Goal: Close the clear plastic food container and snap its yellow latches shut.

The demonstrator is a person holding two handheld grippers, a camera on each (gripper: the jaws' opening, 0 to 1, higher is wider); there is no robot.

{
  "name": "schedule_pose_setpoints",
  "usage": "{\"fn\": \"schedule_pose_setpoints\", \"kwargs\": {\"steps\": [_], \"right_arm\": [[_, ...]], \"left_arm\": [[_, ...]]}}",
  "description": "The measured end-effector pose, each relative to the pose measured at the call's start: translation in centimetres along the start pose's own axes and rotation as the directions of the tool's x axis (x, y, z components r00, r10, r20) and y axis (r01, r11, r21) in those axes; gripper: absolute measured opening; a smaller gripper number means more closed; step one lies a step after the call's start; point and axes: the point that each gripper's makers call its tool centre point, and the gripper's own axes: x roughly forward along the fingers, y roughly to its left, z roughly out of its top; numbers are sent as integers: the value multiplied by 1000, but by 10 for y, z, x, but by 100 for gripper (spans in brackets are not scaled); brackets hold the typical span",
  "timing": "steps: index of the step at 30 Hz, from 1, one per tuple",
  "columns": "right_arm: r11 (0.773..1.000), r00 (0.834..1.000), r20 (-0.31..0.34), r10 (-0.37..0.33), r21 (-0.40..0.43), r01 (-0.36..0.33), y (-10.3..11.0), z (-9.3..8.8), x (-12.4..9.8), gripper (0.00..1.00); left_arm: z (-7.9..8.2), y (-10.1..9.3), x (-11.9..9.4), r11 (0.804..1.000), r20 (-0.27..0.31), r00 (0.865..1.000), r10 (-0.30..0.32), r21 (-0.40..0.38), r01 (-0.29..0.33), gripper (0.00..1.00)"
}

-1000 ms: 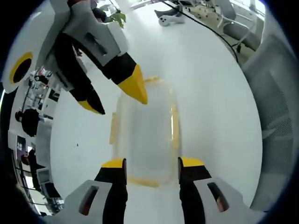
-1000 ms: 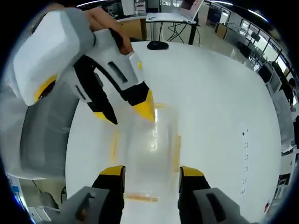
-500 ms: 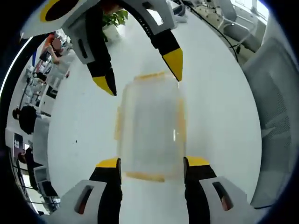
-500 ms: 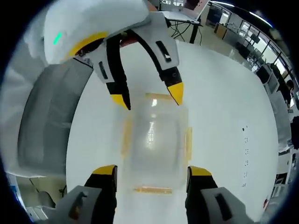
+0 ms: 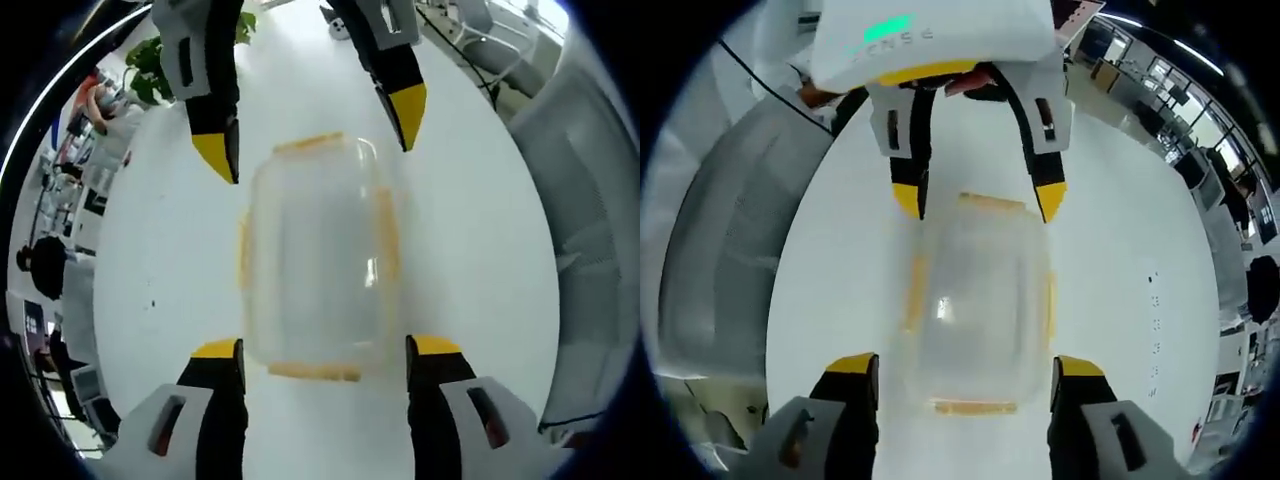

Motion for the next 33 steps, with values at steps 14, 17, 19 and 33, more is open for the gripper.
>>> {"fn": "schedule_pose_setpoints", "kwargs": {"steps": [14, 17, 19, 33], "right_arm": [[998, 998, -19, -57, 23, 57, -6, -10, 14, 74], [997, 998, -17, -62, 34, 63, -7, -9, 15, 73], [997, 998, -17, -63, 38, 64, -8, -10, 17, 74], [997, 998, -44, -45, 66, 48, -10, -23, 32, 73]], "left_arm": [[0, 3, 13, 1000, -27, 1000, -8, 28, 9, 69], [1, 2, 15, 999, -30, 1000, -3, 32, 4, 69], [1, 1, 17, 999, -32, 999, -5, 40, 7, 68], [0, 1, 30, 999, -68, 998, -15, 42, 18, 75]]}}
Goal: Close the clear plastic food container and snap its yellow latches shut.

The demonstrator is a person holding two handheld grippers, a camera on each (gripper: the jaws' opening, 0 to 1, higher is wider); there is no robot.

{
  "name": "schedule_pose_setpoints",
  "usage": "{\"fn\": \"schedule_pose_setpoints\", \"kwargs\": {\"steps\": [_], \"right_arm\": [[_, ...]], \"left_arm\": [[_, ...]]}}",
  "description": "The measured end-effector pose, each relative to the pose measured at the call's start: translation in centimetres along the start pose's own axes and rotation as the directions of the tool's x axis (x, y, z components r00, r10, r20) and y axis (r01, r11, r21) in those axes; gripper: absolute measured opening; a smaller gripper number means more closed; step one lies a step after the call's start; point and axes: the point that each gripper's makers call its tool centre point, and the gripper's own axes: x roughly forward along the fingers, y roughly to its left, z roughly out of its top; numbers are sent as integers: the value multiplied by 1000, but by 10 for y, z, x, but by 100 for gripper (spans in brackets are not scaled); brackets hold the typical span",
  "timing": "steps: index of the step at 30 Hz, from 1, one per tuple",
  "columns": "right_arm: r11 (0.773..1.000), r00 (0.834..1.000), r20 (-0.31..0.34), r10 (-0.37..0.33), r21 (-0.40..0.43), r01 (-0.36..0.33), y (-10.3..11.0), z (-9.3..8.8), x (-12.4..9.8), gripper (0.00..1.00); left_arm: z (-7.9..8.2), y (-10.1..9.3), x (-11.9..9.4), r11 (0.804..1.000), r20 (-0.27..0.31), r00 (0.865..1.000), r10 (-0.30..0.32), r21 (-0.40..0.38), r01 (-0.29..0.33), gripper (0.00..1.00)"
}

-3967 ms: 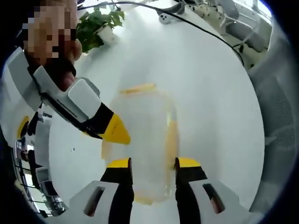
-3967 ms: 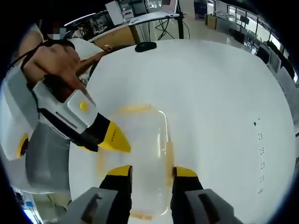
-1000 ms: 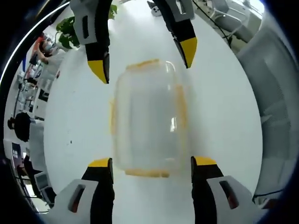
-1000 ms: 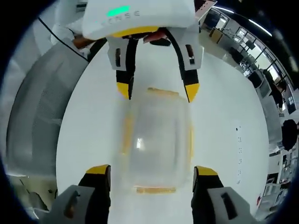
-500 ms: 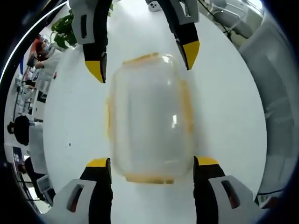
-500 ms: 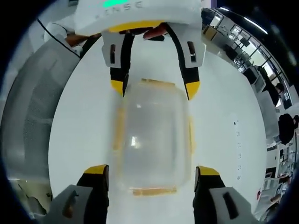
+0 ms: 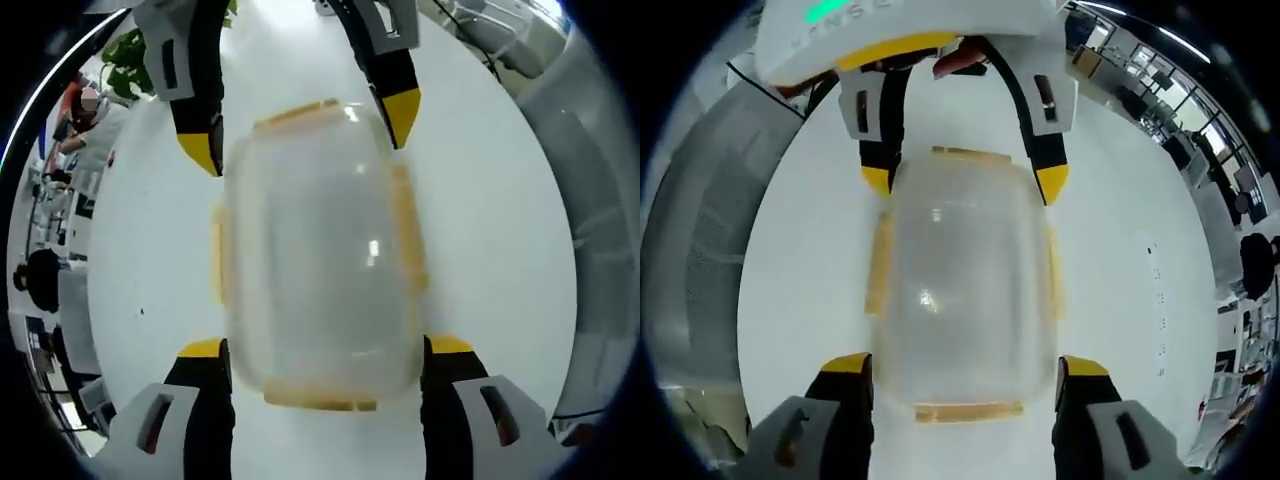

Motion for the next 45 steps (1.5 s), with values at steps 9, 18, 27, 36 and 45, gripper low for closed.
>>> {"fn": "schedule_pose_setpoints", "kwargs": {"steps": [9, 18, 27, 36, 45], "right_arm": [[1000, 1000, 1, 1, 0, -1, 0, 2, 0, 72], [1000, 1000, 23, 9, 3, -9, 6, 25, 5, 72], [999, 1000, 15, 17, -28, -17, 10, 55, 13, 72], [999, 1000, 18, 18, -30, -17, 10, 80, 21, 72], [999, 1000, 8, 21, -39, -21, 2, 91, 25, 72]], "left_arm": [[-2, 1, -1, 1000, 1, 1000, 4, -2, -4, 75], [-25, -7, -7, 1000, -12, 1000, -7, 1, 7, 75], [-54, -14, -14, 1000, -35, 999, 4, -23, -5, 75], [-79, -16, -19, 1000, -44, 999, 7, -29, -8, 75], [-92, -10, -18, 999, -51, 999, 16, -43, -18, 75]]}}
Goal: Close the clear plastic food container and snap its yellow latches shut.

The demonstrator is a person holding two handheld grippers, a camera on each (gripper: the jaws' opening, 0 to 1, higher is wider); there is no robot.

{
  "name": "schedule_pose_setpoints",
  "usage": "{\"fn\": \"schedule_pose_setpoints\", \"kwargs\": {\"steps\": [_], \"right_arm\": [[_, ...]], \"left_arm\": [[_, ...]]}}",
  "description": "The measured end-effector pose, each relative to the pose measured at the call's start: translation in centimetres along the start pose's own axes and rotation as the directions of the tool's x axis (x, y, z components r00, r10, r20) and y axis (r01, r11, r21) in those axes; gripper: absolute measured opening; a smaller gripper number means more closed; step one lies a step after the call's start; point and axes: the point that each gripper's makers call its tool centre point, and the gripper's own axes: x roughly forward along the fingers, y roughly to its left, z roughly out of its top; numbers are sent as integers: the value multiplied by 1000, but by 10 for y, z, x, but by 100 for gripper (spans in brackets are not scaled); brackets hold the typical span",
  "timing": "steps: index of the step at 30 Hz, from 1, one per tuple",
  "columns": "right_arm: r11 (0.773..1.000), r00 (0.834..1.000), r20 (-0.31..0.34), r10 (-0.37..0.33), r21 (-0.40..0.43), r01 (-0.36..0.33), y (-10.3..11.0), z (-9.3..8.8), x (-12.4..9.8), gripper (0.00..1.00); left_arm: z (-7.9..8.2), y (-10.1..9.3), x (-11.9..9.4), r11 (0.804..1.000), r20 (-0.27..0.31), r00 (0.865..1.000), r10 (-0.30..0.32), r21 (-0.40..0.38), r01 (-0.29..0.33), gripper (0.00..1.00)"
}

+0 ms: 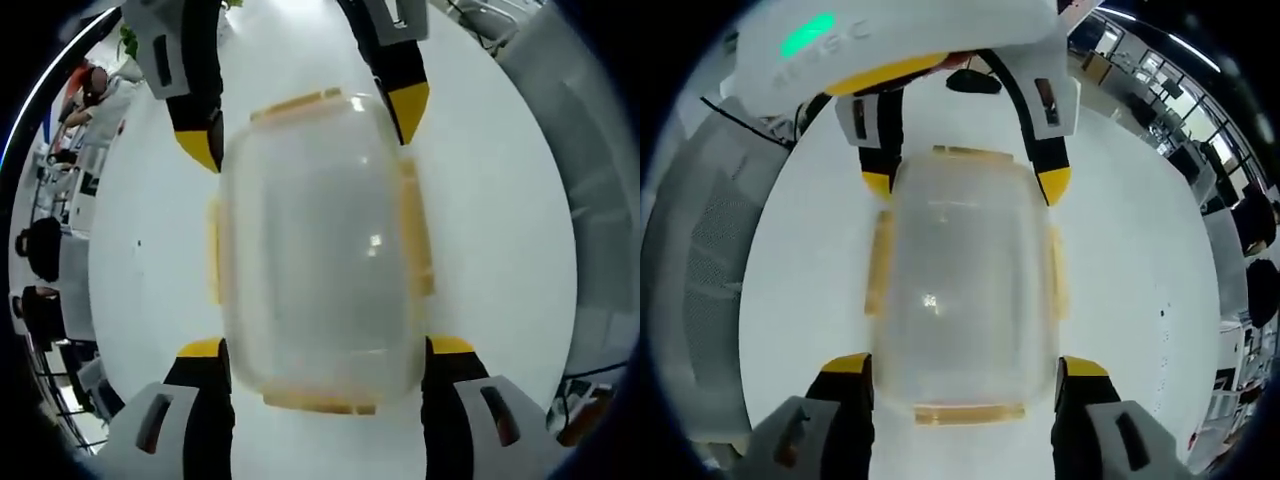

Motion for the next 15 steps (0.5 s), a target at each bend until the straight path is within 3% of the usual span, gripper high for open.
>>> {"fn": "schedule_pose_setpoints", "kwargs": {"steps": [15], "right_arm": [[1000, 1000, 5, -4, 21, 3, -19, -1, 2, 72]], "left_arm": [[-2, 20, 7, 1000, -4, 1000, 16, 16, -16, 76]]}}
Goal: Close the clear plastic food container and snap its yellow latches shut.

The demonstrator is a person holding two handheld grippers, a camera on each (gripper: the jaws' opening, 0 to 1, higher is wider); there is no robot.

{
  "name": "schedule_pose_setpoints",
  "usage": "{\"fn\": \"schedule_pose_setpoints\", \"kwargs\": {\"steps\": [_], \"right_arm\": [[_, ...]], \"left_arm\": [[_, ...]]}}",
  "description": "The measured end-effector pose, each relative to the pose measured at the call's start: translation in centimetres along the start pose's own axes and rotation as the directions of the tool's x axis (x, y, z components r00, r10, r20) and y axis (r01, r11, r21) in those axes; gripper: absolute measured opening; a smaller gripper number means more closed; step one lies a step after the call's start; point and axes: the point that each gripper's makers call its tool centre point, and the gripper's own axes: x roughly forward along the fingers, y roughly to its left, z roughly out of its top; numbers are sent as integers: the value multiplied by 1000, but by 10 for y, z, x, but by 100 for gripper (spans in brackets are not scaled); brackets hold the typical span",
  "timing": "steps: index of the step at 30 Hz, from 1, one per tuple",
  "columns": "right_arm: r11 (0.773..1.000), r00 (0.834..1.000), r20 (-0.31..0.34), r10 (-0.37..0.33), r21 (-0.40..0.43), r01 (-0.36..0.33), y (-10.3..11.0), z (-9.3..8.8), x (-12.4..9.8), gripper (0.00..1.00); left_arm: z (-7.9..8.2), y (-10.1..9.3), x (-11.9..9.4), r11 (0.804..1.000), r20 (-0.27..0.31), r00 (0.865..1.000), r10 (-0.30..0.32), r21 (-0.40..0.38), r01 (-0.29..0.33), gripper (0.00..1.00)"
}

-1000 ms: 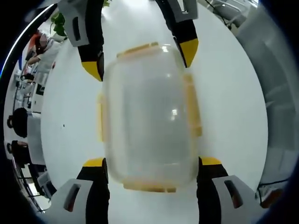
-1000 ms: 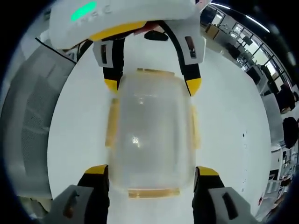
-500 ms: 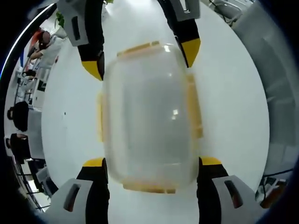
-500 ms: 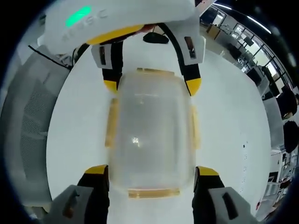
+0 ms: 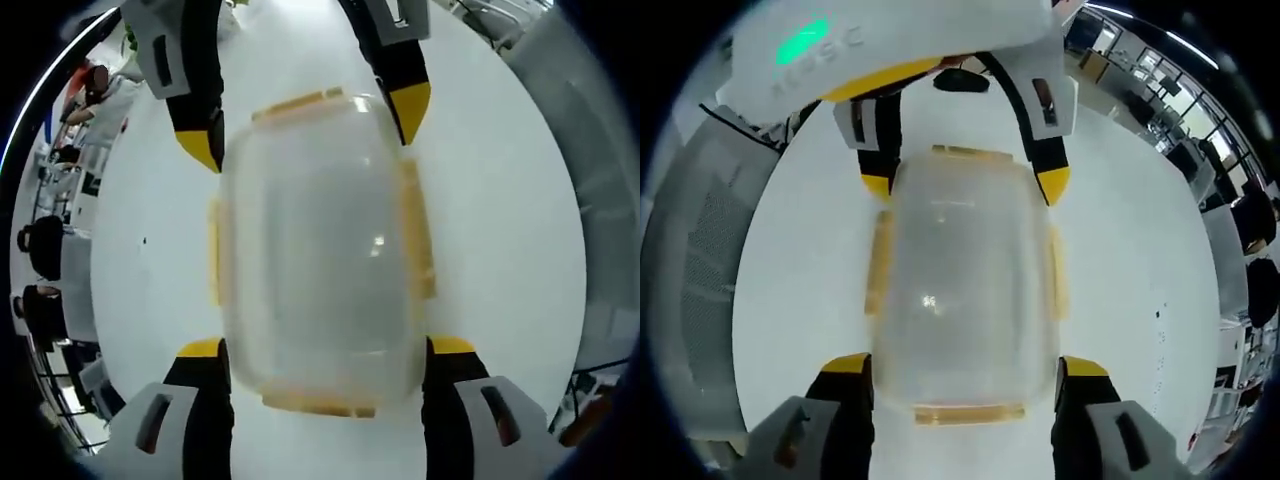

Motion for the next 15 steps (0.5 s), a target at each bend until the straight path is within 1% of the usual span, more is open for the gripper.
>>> {"fn": "schedule_pose_setpoints", "kwargs": {"steps": [5, 15], "right_arm": [[1000, 1000, 1, -6, 11, 6, -4, -1, 0, 72], [1000, 999, 23, -22, -8, 23, -4, -1, -1, 74]], "left_arm": [[0, 5, 2, 1000, -1, 1000, 3, 2, -3, 76], [0, 4, -1, 1000, 13, 1000, 5, -11, -4, 76]]}}
